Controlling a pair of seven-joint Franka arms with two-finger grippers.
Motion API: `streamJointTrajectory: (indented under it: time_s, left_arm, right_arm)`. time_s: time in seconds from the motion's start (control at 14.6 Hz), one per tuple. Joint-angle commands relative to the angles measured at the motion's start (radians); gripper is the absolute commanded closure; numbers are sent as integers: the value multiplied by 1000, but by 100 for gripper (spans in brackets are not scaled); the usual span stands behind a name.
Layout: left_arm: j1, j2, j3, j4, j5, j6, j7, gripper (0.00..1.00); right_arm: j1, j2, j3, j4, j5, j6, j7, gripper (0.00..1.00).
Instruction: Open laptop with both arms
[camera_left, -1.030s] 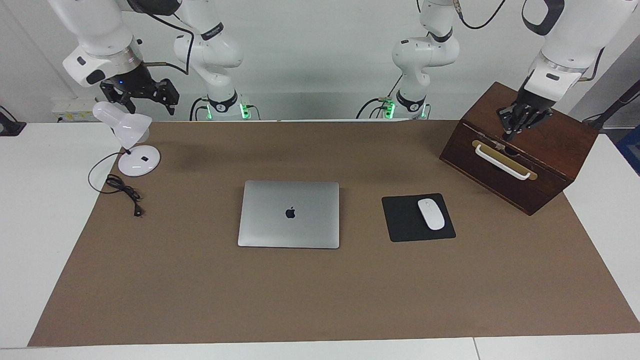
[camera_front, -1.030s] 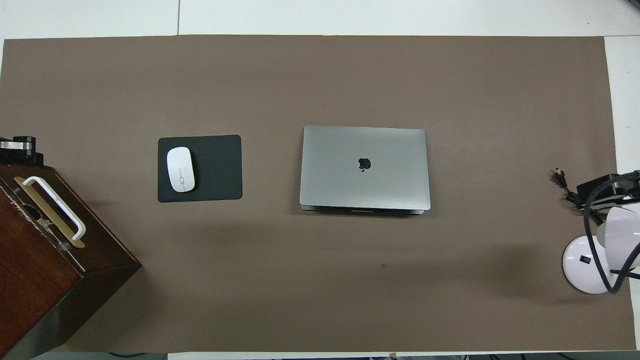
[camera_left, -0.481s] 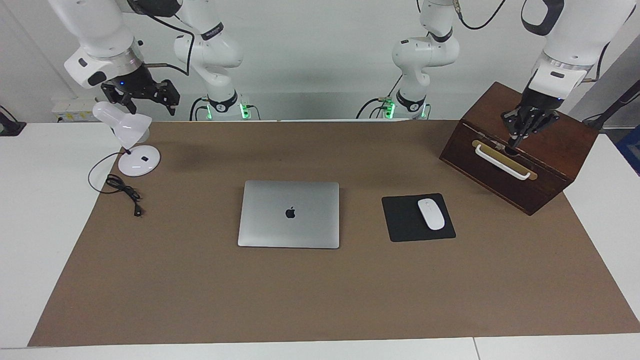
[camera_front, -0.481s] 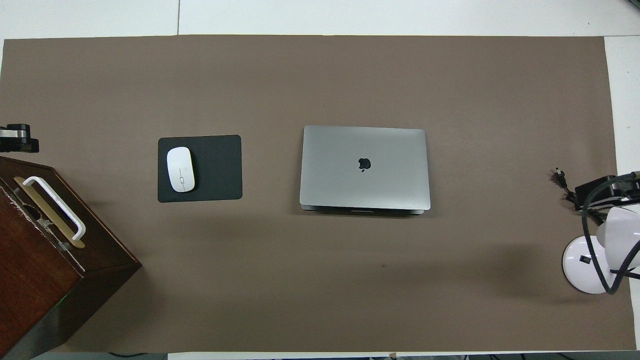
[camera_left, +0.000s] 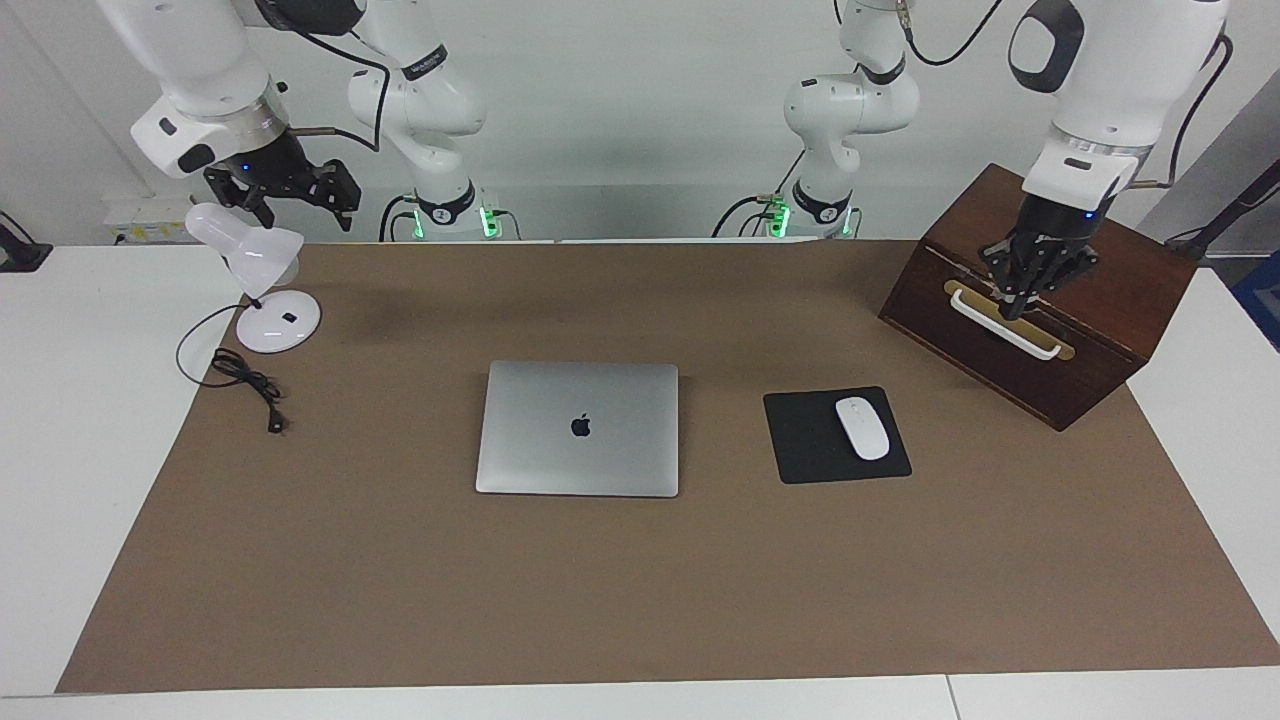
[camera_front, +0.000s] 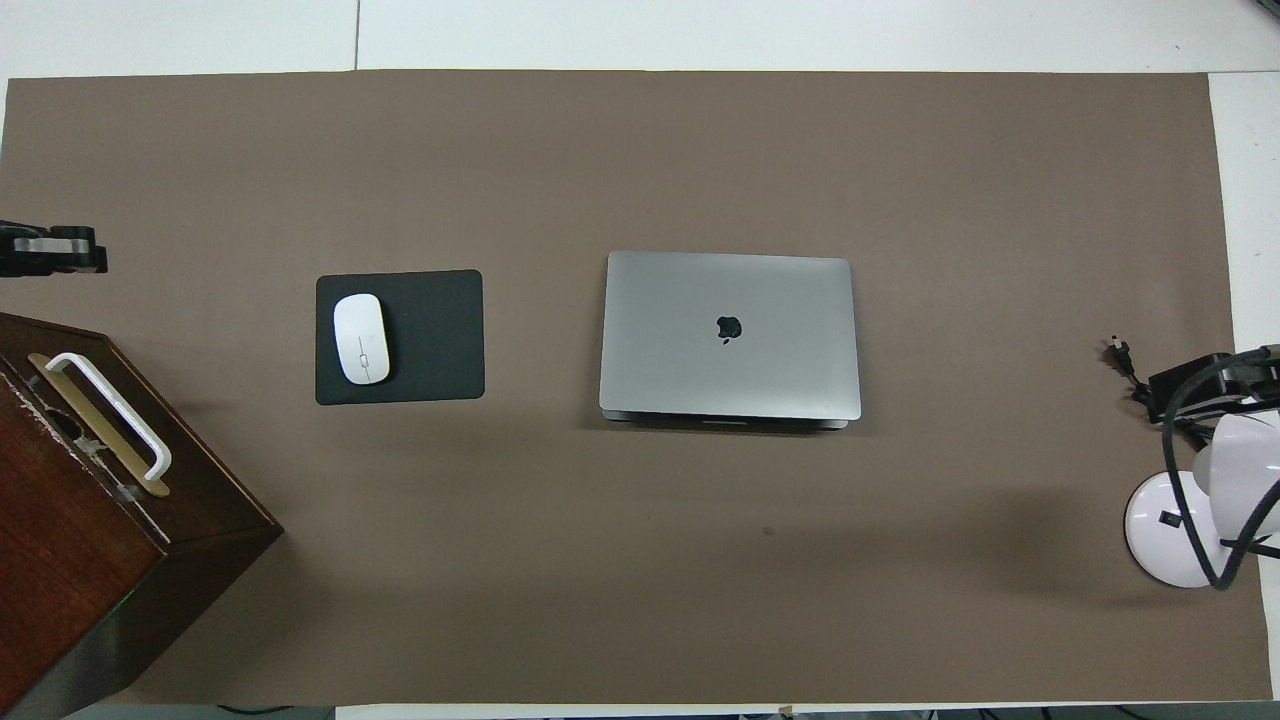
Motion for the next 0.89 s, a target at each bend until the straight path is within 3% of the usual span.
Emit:
streamJointTrajectory:
  time_s: [0.0, 0.21, 0.34, 0.82]
  left_arm:
    - [-50, -74, 9, -131, 4, 114, 14, 100]
    - [-84, -128, 9, -238, 6, 170, 14, 100]
    - [-96, -189, 9, -377, 6, 293, 15, 100]
    - [-163, -347, 7, -706, 4, 534, 2, 100]
  right_arm:
    - [-6, -36, 2, -49, 38, 26, -8, 0]
    - [-17, -35, 1, -47, 36, 26, -17, 0]
    - [-16, -41, 1, -69, 41, 34, -4, 0]
    - [26, -99, 2, -336, 200, 337, 55, 0]
